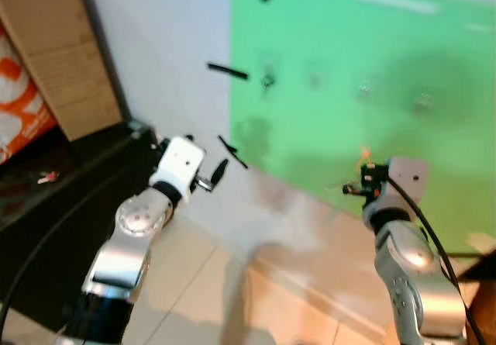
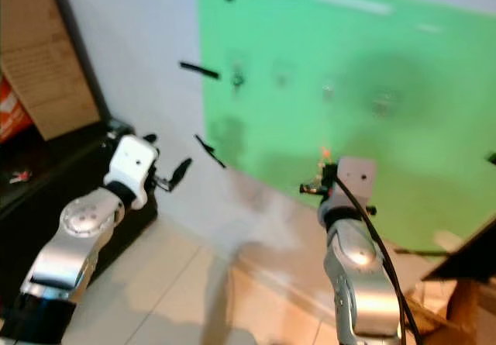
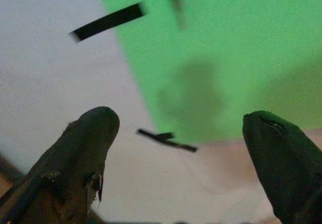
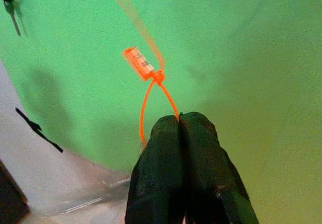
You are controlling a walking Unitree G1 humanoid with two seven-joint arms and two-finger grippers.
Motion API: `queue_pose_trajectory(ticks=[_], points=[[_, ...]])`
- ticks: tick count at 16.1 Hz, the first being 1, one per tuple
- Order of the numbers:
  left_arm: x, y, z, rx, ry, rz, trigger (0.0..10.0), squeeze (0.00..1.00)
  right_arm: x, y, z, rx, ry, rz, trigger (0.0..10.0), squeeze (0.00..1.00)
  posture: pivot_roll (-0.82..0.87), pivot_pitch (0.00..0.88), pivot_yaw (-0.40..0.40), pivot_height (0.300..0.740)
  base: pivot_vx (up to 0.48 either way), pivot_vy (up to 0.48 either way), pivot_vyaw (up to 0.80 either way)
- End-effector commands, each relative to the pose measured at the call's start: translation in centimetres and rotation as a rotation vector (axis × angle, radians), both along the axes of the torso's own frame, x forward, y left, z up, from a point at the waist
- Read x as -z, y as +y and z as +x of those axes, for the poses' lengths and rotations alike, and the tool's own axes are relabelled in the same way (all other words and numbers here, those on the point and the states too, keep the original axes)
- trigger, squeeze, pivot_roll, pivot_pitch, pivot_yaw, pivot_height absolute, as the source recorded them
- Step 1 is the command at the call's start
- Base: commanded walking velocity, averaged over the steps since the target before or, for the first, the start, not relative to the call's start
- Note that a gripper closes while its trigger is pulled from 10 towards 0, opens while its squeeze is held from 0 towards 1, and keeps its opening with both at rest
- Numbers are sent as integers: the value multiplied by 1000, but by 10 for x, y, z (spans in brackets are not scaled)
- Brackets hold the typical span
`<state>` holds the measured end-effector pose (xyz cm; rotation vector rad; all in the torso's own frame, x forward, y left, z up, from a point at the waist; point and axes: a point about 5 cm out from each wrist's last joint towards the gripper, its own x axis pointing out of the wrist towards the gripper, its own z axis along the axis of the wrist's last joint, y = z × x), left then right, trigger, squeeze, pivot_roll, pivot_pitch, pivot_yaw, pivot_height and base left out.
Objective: Hang keys on a hook
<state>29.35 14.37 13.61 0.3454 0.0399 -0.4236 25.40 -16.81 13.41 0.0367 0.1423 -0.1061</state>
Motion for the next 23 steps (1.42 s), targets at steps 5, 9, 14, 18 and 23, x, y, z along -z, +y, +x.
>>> queue_pose_trajectory(ticks=[5, 9, 14, 18, 23], points=[[-3, 5, 0, 13, 2, 1, 10000, 0, -12, 12, 5, -128, -65, -10, 10000, 0, -14, 0, 18, 740, 0, 0, 0], [-4, 5, -1, 21, 4, -3, 10000, 0, -15, 17, 8, -169, -79, -20, 10000, 0, -7, 0, 15, 740, 0, 0, 0], [-4, 6, -2, 28, 9, -7, 10000, 0, -19, 21, 12, -201, -95, -5, 10000, 0, 0, 0, 9, 740, 0, 0, 0], [-3, 7, -4, 37, 15, -10, 10000, 0, -21, 27, 14, -251, -103, -30, 10000, 0, 5, 0, 8, 740, 0, 0, -156], [-2, 7, -5, 45, 18, -11, 10000, 0, -23, 30, 13, -271, -115, -46, 10000, 0, 6, 0, 9, 740, 0, 0, -128]])
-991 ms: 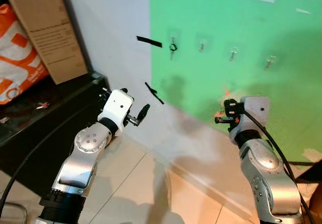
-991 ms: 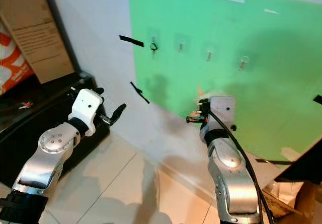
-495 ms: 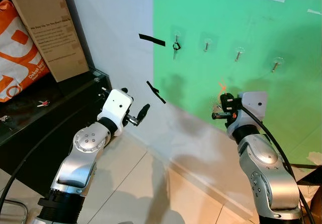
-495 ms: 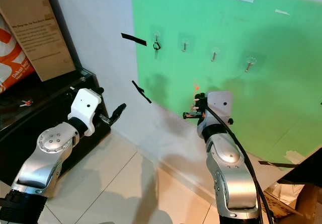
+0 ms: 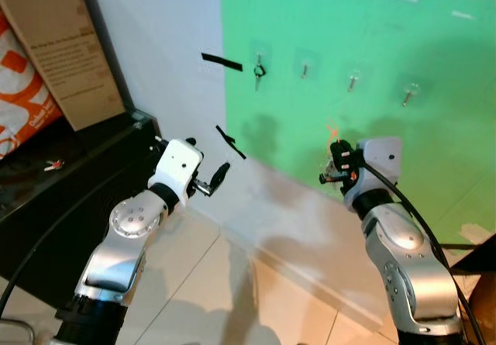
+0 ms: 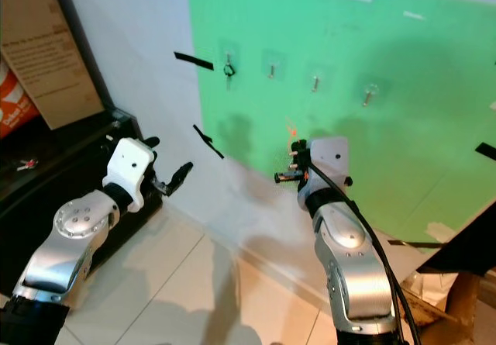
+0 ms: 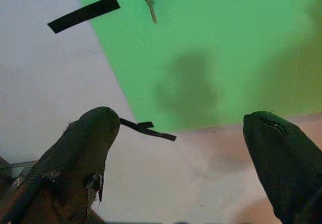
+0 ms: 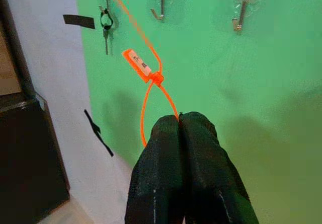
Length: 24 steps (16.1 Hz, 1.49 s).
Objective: Hang keys on a hook
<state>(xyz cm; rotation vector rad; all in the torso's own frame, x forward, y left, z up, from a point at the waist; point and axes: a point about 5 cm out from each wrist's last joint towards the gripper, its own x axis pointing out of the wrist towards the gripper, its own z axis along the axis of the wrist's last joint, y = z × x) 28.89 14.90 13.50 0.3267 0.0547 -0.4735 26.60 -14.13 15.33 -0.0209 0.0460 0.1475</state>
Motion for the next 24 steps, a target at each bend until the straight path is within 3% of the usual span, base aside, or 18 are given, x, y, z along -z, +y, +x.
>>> queue_pose_trajectory(ticks=[1, 10, 15, 24], points=[[-3, 2, -1, 1, -8, 3, 10000, 0, -4, 3, 1, -16, -19, 0, 10000, 0, 5, 0, 11, 740, 0, 0, 0], [-5, 1, -1, 13, -7, -4, 10000, 0, -4, 5, 1, -21, -28, -8, 10000, 0, 3, 0, 18, 740, 192, 0, -178], [-6, -2, 1, 25, -7, -7, 10000, 0, -10, 1, -1, -6, -48, 15, 10000, 0, -6, 0, 25, 740, 345, 0, -800], [-7, -11, -2, 131, 20, -27, 10000, 0, -26, 1, -12, -50, -162, 80, 10000, 0, -10, 0, 24, 740, 103, 0, 0]])
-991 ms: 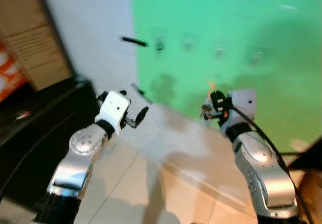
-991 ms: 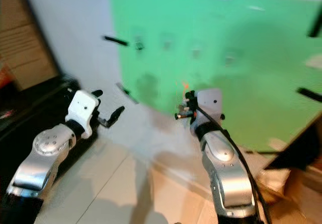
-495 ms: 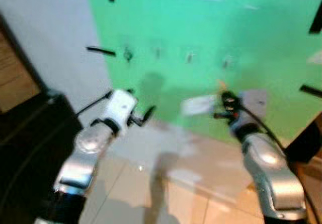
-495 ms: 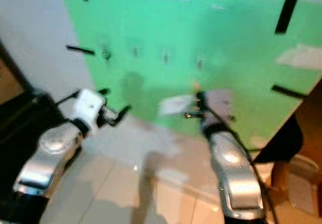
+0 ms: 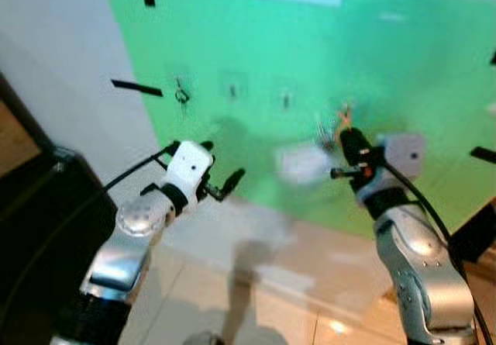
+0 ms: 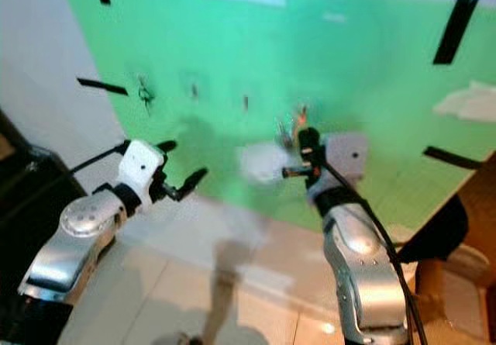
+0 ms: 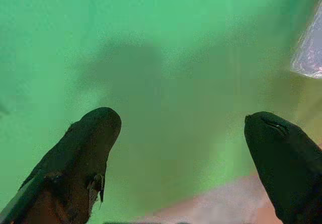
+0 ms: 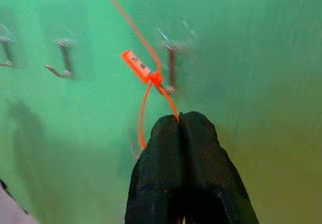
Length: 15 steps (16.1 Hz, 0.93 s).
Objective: Hang keys on a hook
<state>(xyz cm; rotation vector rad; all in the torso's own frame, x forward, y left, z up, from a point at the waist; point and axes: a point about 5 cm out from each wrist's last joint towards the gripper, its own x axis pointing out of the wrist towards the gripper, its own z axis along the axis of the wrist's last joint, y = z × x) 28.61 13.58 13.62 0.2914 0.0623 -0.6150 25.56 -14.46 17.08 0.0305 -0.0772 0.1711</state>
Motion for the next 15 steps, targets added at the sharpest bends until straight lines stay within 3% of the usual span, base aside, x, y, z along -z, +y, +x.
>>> queue_pose_trajectory(ticks=[1, 7, 12, 15], points=[[-9, 4, 0, 11, -23, -2, 10000, 0, -11, 6, -2, -36, -55, 21, 10000, 0, -10, 0, 24, 740, 0, 0, 0], [-17, 6, -2, 84, -17, -8, 10000, 0, -14, 6, 2, -27, -54, 6, 10000, 0, 3, 0, 10, 740, 0, 0, 0], [-30, -3, -15, 311, 39, -69, 10000, 0, -12, 7, 10, -9, 15, -57, 10000, 0, 4, 0, 7, 740, 0, 0, 0], [-32, -4, -15, 325, 45, -65, 10000, 0, -12, 6, 15, 25, 34, -52, 10000, 0, 4, 0, 6, 740, 0, 0, 0]])
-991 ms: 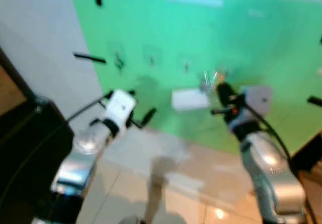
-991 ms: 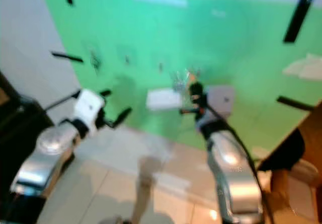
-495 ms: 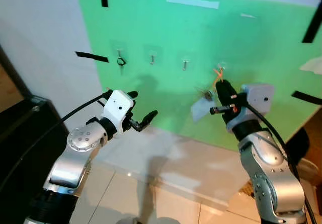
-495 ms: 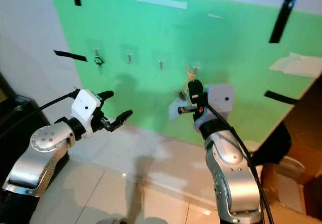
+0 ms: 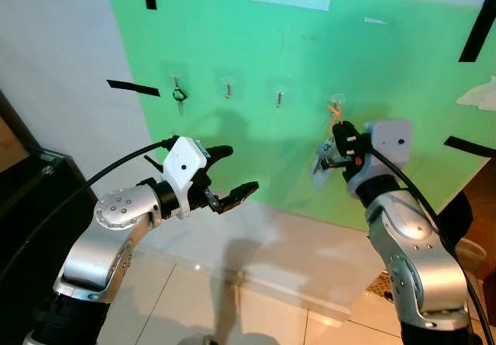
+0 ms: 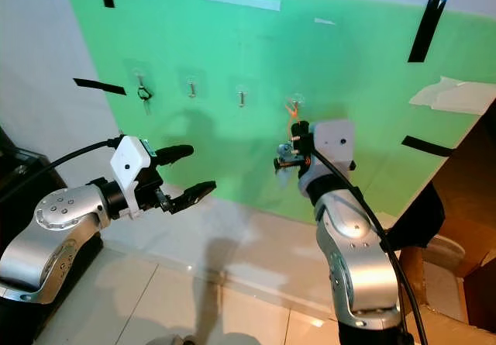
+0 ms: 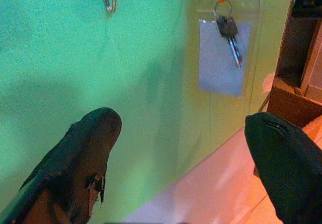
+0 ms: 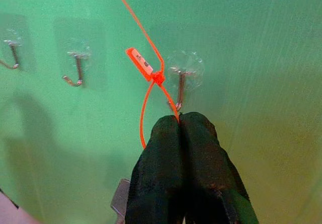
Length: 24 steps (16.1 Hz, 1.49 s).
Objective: Hang keys on a hook
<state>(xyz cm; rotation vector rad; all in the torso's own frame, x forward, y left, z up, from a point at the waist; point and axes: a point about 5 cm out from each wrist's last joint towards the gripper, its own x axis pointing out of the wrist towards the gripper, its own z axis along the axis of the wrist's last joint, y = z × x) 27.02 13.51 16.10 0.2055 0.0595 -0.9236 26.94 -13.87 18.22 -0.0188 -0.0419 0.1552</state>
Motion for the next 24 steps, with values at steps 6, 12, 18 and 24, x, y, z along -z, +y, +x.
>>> queue_pose_trajectory(ticks=[6, 12, 18, 24], points=[[-9, -4, 0, 39, -13, 7, 10000, 0, -5, 7, 5, -18, -4, 2, 10000, 0, 6, 0, 7, 740, 0, 0, 0], [-10, -6, -3, 67, 1, -10, 10000, 0, -2, 3, 8, 19, 27, -3, 10000, 0, 7, 0, 5, 740, 0, 0, 0], [-13, -11, -11, 162, 58, -47, 10000, 0, 10, -2, 11, 54, 106, -23, 10000, 0, 5, 0, 12, 740, 0, 0, 0], [-13, -11, -12, 174, 71, -47, 10000, 0, 8, 0, 7, 44, 80, -9, 10000, 0, 5, 0, 12, 740, 0, 0, 0]])
